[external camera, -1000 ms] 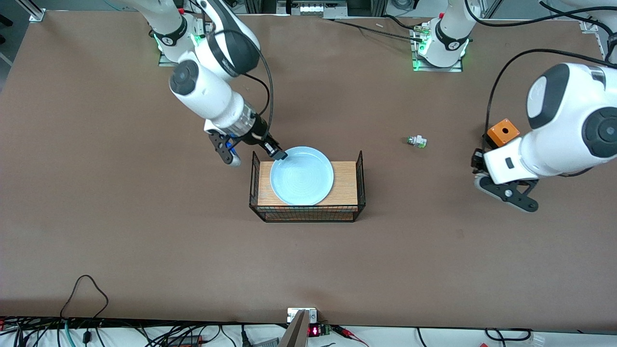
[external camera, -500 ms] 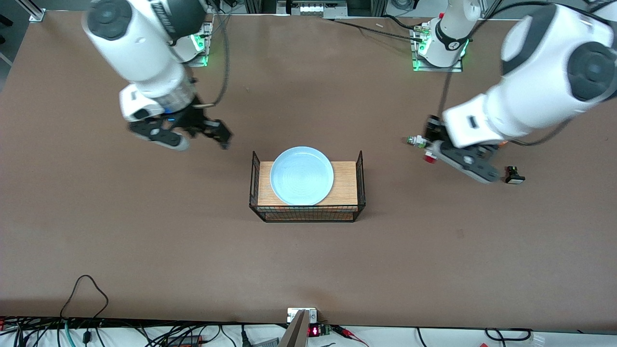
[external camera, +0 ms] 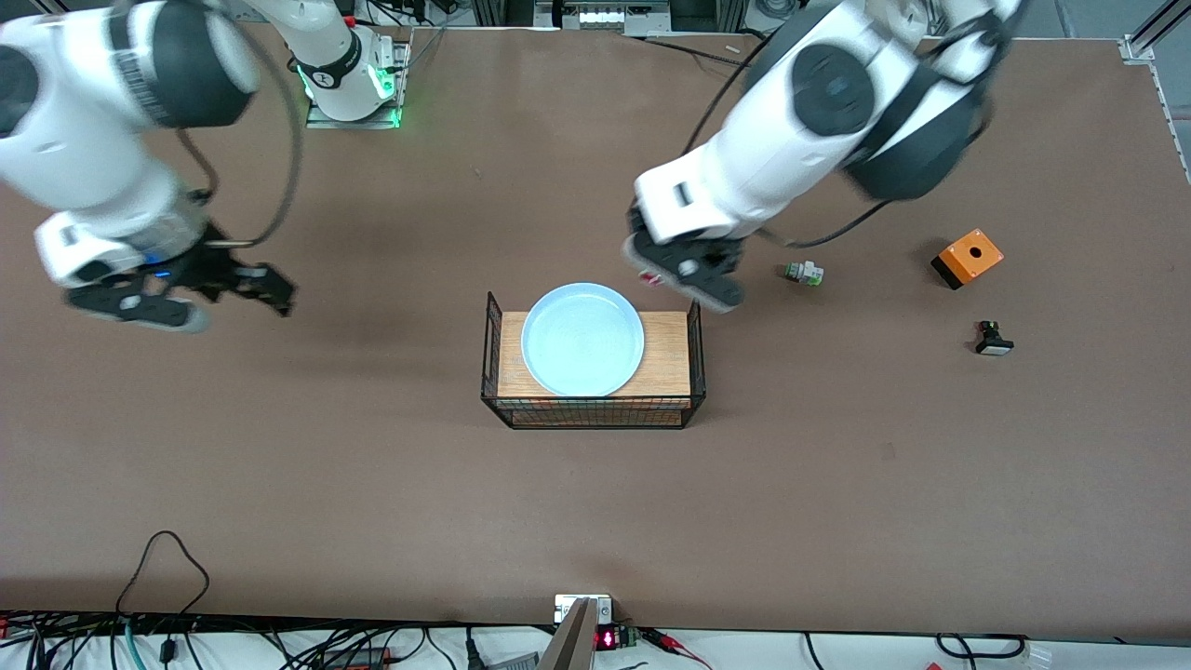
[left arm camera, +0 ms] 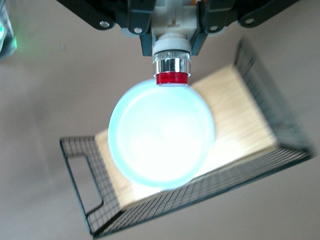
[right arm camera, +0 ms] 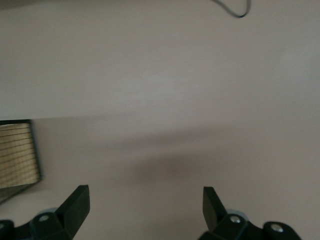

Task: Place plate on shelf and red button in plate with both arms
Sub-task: 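Carry the red button to the plate with the left gripper while the right gripper withdraws, then release the red button on the plate and raise the left gripper away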

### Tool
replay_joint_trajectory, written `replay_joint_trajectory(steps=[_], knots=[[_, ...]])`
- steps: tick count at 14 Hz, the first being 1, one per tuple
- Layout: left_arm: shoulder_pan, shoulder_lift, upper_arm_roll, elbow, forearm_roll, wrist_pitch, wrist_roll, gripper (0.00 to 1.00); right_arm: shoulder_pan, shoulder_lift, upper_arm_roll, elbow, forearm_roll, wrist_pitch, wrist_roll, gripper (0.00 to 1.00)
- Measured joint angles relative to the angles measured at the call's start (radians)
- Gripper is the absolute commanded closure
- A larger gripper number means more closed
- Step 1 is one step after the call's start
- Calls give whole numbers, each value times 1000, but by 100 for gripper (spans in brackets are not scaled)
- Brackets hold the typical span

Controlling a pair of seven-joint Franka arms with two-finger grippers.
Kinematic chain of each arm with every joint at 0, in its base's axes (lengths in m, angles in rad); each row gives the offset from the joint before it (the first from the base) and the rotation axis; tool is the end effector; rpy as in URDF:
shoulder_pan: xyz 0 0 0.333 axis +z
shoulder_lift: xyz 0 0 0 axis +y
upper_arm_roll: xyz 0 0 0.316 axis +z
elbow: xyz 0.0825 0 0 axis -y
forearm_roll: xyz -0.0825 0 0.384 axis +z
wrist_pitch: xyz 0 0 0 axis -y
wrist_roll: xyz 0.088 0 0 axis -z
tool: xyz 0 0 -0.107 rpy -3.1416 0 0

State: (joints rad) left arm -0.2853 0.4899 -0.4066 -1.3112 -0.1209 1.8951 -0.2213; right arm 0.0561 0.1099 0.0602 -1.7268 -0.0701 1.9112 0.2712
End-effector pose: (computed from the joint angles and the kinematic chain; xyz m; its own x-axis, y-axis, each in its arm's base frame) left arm 0.5761 -0.4102 0.4912 0.9292 -0.3666 0.0476 -0.3619 -0.8759 0.3192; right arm 0.6012 0.0638 0.5168 0.9874 -0.1320 0.0876 -0.1358 -0.9900 0.0390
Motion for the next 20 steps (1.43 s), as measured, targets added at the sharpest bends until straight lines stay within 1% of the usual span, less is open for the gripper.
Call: replay_joint_trajectory(steps=[2,4,5,7,8,9,12,15,17,20], knots=[[-8,90,2,2,1,122,0,93,-11,-1,-71,12,0,-54,-134,0],[-23,168,2,4,38,220,1,92,-16,-4,-118,64,0,-169,-236,0],[-35,194,2,6,61,244,-1,91,-17,-6,-129,96,0,-223,-266,0],[-56,222,2,10,83,261,-6,81,-17,-14,-134,131,1,-277,-288,0],[-66,226,2,11,84,262,-6,44,-17,-17,-133,131,2,-281,-288,0],[-75,226,2,12,84,262,-7,0,-17,-17,-132,126,5,-273,-288,0],[-83,226,3,19,85,262,-11,0,-18,-34,-133,75,7,-198,-288,0],[-68,221,12,39,86,245,-12,0,-19,-56,-135,67,48,-222,-288,0],[-36,189,13,65,86,125,-13,0,-19,-68,-135,67,65,-241,-288,0],[52,67,17,89,91,-148,-31,0,-18,-73,-127,69,65,-245,-289,0]])
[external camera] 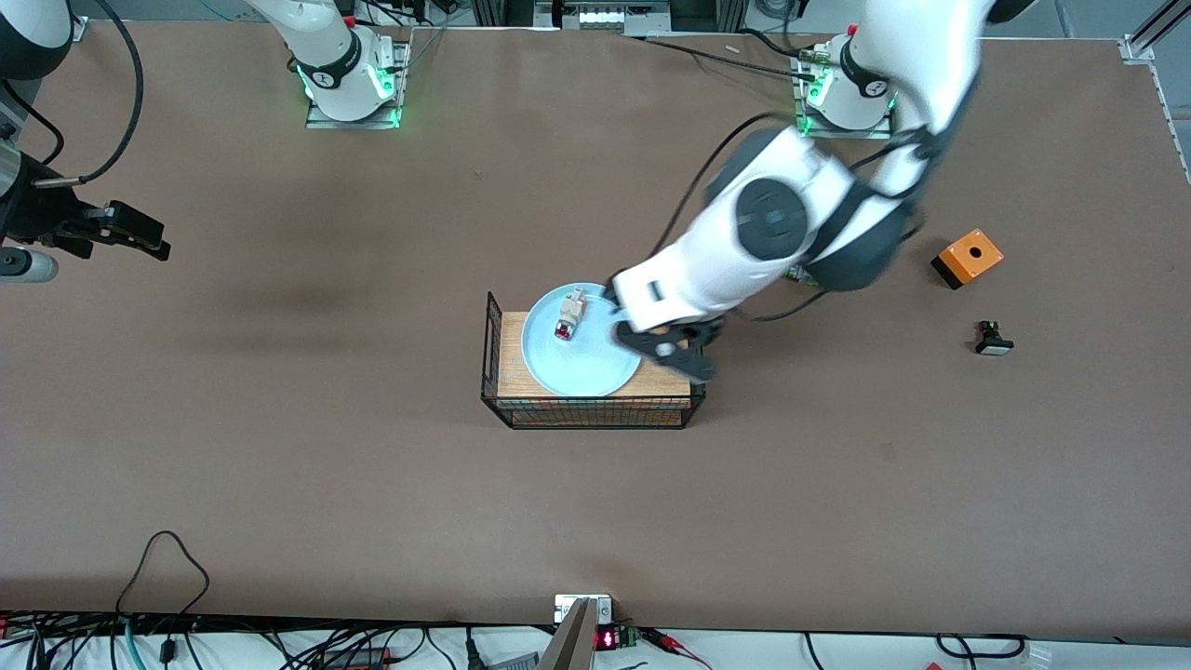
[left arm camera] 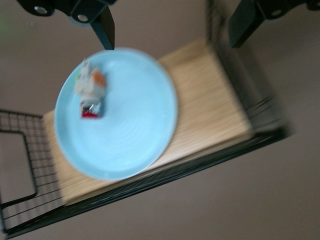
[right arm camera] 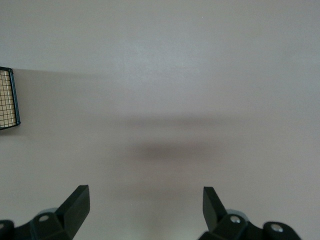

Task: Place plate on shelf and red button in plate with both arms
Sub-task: 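Release the red button on the plate and raise the left gripper away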

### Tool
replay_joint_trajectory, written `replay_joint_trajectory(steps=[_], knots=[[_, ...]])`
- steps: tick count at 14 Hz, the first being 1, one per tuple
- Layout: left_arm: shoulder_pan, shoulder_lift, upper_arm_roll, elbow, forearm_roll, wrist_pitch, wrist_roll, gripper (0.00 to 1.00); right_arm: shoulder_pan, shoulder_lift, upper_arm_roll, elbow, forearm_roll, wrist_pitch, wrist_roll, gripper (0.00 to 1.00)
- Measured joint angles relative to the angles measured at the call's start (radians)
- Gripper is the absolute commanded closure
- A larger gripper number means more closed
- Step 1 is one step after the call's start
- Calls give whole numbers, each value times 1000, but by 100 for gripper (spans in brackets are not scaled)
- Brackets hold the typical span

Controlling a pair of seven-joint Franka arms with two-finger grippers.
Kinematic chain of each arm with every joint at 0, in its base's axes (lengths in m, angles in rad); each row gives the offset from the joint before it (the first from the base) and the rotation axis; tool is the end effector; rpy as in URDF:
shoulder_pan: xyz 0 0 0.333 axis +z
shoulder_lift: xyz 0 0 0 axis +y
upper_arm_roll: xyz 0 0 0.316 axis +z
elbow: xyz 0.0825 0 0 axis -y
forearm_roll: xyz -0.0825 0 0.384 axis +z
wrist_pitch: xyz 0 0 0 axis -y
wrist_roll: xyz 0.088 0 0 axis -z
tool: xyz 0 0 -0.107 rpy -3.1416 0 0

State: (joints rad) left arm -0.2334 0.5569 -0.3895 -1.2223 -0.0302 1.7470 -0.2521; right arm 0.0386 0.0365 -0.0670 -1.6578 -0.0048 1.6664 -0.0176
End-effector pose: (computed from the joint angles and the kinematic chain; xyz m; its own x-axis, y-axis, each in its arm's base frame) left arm 0.6120 -0.3608 0.4713 0.9485 -0.3117 -0.0564 -0.2924 -0.9300 0.2227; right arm 0.5700 -0.0161 0.5710 0.9996 -0.0104 -0.0279 -0.0102 -0.9999 0.0067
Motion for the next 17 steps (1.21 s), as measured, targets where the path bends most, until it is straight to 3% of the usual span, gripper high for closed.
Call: replay_joint_trajectory(steps=[3,7,9,12,14,17], knots=[[125,-111,2,0,60,-220,-1,0,0,-3,0,16,3,-6,0,0],[233,-219,16,-12,129,-341,0,0,3,-3,6,23,4,-9,0,0],[263,-303,87,-90,122,-311,36,0,3,-1,7,23,4,-9,0,0],[277,-481,240,-357,58,-111,188,0,3,-2,5,35,4,-9,0,0],[281,-563,278,-482,44,-68,221,0,3,-3,7,48,4,-10,0,0],[255,-597,290,-535,43,-74,221,0,4,-3,11,56,4,-10,0,0]])
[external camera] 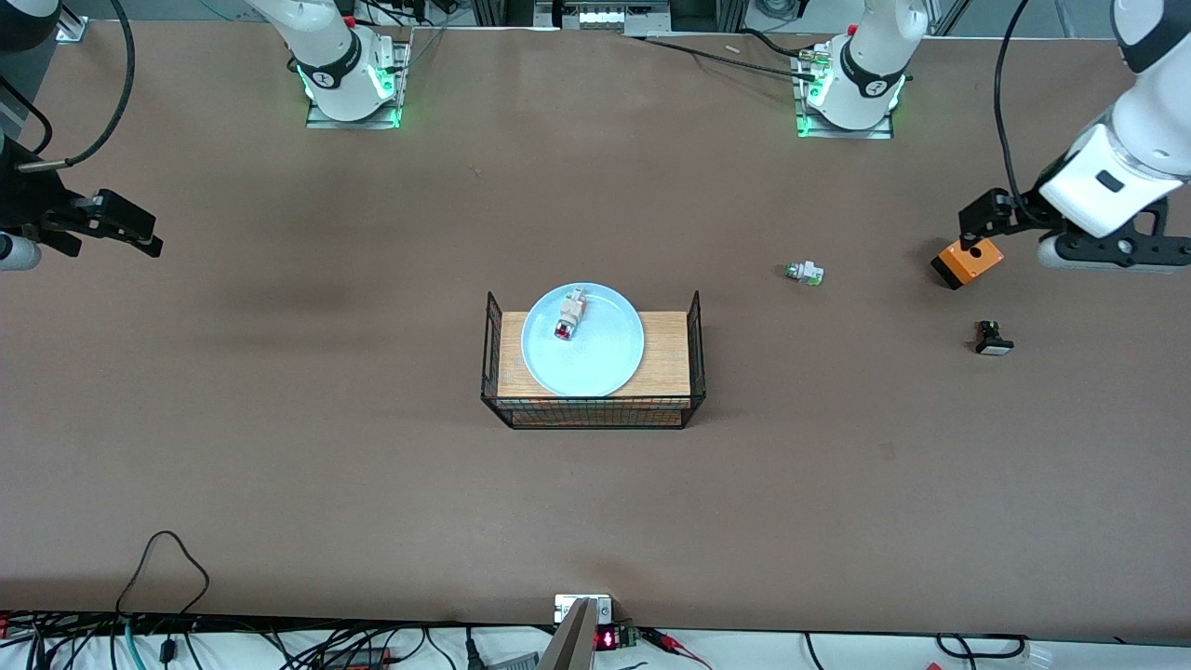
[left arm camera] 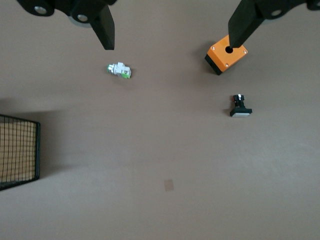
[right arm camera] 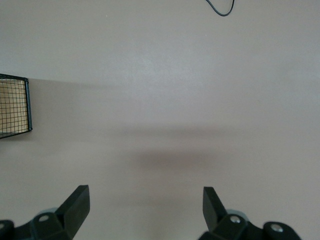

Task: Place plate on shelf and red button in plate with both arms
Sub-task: 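Release the red button on the plate and raise the left gripper away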

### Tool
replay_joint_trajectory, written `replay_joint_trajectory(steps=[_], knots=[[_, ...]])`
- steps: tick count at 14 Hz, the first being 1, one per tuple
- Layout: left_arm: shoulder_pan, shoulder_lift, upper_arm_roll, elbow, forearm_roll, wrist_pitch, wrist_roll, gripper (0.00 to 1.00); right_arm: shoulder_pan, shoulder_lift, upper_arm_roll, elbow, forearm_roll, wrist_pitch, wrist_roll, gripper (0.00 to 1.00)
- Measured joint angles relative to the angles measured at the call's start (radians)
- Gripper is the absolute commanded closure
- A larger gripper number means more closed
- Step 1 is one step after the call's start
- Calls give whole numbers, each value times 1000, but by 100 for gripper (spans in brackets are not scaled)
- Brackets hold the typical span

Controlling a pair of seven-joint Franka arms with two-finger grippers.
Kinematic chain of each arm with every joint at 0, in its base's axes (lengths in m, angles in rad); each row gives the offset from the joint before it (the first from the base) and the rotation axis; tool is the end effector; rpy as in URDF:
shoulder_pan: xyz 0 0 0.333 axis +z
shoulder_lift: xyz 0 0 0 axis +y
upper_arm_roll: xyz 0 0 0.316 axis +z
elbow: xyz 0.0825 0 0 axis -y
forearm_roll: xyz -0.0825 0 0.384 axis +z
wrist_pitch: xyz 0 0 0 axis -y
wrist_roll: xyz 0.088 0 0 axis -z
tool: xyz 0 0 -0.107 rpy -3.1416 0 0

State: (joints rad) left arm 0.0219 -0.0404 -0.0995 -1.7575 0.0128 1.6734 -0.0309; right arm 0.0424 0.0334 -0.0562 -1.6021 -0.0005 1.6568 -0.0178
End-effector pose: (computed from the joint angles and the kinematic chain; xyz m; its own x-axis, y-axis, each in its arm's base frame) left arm 0.5433 -0.0419 0.5669 0.9979 -0.0477 -0.0434 -0.0485 -0.9987 -0.0180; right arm 0.5717 -0.0074 0.5985 0.9998 0.0041 0.0213 0.0041 -1.0000 0.0028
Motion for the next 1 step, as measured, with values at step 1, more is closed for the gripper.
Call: replay_joint_trajectory(steps=[1], knots=[[-5,0,1,-1,0,-6,0,0,0,0,0,1,0,0,0,0]])
